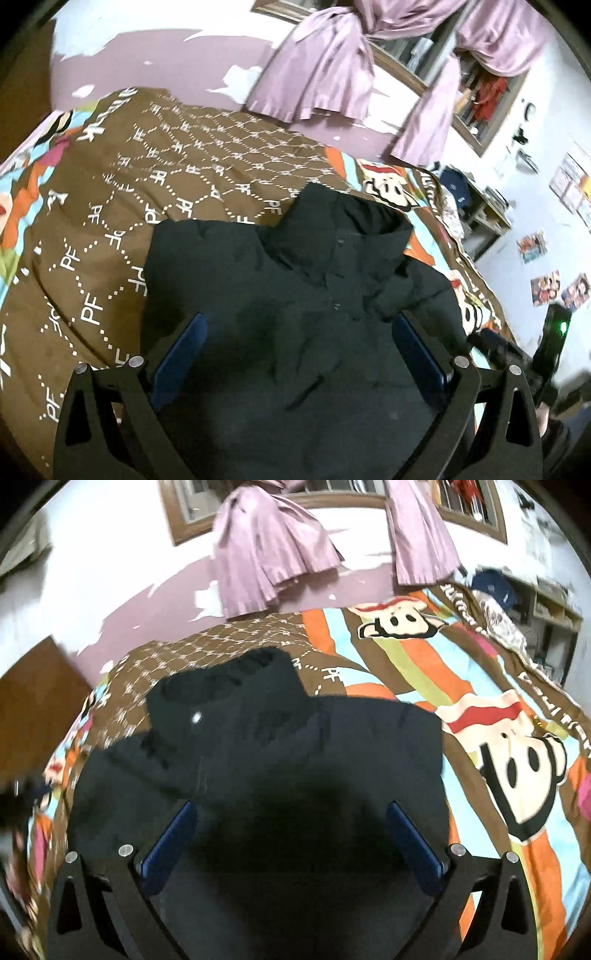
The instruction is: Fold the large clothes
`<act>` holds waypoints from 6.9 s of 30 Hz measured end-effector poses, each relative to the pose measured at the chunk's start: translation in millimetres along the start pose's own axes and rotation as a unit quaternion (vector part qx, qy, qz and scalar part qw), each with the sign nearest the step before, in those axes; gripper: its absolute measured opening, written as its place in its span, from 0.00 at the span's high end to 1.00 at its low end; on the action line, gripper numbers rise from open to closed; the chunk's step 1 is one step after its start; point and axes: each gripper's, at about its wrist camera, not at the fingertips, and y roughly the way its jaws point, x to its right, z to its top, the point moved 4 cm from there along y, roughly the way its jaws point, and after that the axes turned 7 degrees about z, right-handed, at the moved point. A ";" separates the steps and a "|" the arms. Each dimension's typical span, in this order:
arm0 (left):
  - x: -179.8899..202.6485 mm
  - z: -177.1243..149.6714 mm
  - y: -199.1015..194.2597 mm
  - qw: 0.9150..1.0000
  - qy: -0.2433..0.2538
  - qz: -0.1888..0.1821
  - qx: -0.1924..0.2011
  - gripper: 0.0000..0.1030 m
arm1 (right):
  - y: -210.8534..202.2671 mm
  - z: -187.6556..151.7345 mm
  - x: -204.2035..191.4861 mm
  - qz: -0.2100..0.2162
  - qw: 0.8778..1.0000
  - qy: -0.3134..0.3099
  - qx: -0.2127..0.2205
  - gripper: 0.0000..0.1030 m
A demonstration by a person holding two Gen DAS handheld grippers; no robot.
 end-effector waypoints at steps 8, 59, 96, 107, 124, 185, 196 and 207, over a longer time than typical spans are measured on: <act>-15.6 19.4 23.7 0.999 0.031 0.003 0.039 0.04 | 88.3 70.5 0.3 -0.008 1.000 0.010 0.017 0.00; 36.8 -55.1 105.1 0.984 0.175 0.032 -0.021 0.98 | 45.1 -25.9 8.1 -0.052 0.999 -0.011 0.000 0.94; 52.4 -17.0 64.2 0.979 0.162 -0.121 0.035 0.79 | 83.7 -17.7 0.8 0.097 0.994 -0.050 -0.032 0.56; 57.1 -36.5 161.5 0.973 0.215 -0.007 -0.082 0.78 | 133.3 -26.5 -18.7 0.037 0.983 -0.134 -0.117 0.55; 45.2 -54.3 163.8 0.978 0.204 -0.015 -0.047 0.78 | 139.7 -35.0 -42.6 0.021 0.974 -0.189 -0.128 0.39; 72.8 -170.8 -180.5 0.970 0.200 0.058 0.122 0.02 | -213.2 -166.4 -138.6 0.052 0.984 -0.137 0.097 0.00; 87.4 -181.2 -238.1 0.950 0.294 0.073 0.077 0.02 | -265.6 -192.2 -157.4 0.051 0.982 -0.151 0.104 0.00; 96.1 -257.5 -229.1 0.943 0.316 0.091 0.052 0.02 | -273.6 -254.1 -149.3 0.025 0.982 -0.179 0.063 0.00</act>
